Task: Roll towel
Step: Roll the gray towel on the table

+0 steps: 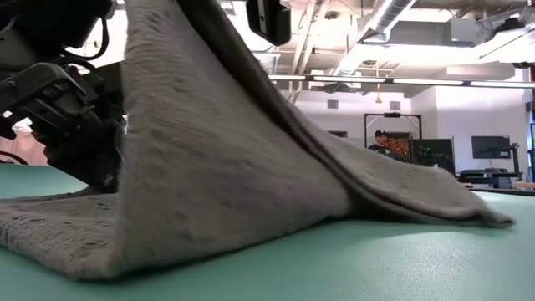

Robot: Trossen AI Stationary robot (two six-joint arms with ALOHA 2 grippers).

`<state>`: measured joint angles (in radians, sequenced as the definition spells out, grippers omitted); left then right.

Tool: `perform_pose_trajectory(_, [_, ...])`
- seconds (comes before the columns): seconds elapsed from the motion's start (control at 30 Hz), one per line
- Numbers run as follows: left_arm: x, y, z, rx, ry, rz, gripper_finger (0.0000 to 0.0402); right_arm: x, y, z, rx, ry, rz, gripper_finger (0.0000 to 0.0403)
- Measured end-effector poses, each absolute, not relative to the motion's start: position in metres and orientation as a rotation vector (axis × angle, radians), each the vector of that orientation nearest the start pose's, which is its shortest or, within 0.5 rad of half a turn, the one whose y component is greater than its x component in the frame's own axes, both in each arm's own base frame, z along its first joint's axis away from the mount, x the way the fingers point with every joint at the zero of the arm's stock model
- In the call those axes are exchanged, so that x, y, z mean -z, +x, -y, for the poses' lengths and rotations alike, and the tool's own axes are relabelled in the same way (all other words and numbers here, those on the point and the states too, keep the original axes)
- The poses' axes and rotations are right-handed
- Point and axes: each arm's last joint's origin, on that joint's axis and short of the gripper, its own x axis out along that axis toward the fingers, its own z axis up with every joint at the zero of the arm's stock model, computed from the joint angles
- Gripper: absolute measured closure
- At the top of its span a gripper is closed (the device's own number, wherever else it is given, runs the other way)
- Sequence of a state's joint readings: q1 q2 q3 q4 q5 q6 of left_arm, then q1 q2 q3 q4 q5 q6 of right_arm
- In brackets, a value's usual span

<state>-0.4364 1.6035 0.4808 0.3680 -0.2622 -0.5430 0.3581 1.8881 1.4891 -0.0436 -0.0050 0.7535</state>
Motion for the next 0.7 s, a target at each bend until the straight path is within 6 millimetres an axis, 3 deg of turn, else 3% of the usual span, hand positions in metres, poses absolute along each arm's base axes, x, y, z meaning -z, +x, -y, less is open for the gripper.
perform_pose_trajectory(0.4, [-0.107, 0.239, 0.098, -0.049, -0.254, -0.725, 0.0401, -0.27, 0.416, -0.154, -0.26, 0.619, -0.533, 0.0385])
perform_pose_trajectory(0.7, [-0.107, 0.241, 0.094, -0.063, -0.259, -0.713, 0.0401, -0.242, 0.461, -0.164, -0.332, 0.603, -0.607, 0.0385])
